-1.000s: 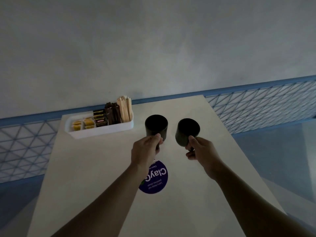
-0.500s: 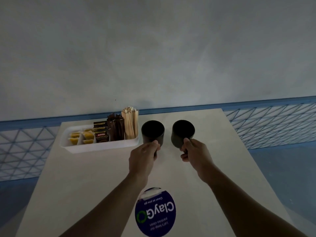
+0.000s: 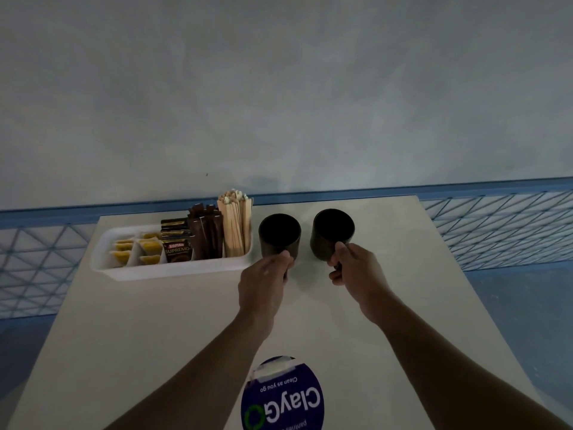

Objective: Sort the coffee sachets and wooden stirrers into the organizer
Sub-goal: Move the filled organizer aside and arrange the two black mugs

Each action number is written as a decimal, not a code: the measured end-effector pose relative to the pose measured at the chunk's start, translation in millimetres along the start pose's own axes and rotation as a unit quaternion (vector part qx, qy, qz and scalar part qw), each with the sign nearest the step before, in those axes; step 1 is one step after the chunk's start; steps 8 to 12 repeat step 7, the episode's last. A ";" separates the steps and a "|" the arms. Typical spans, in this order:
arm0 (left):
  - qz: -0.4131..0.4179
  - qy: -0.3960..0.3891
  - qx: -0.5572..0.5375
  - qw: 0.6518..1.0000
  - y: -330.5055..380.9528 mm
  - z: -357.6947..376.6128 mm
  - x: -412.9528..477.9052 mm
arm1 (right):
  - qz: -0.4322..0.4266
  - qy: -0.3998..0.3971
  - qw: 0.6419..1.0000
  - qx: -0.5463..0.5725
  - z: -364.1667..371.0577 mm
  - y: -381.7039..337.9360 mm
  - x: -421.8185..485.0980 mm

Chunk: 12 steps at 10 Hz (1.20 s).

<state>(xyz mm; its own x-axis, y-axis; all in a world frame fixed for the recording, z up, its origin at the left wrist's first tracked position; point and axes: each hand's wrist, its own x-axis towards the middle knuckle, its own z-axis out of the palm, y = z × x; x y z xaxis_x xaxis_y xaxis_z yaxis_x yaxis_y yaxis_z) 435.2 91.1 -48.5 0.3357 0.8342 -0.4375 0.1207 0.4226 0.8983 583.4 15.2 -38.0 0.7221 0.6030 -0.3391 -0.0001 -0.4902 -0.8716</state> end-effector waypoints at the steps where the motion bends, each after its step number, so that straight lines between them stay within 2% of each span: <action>1: -0.006 0.003 0.002 1.000 -2.2 1.0 3.4 | 0.002 -0.002 1.000 -0.007 2.3 2.1 1.3; 4: 0.014 0.012 0.062 0.998 -3.6 -4.2 4.7 | 0.010 -0.015 1.000 -0.025 -3.8 0.5 -0.3; 7: 0.060 0.044 0.121 0.990 -0.3 -31.0 -30.6 | -0.013 0.013 0.999 -0.050 -36.3 0.3 -37.7; 12: 0.060 0.044 0.121 0.990 -0.3 -31.0 -30.6 | -0.013 0.013 0.999 -0.050 -36.3 0.3 -37.7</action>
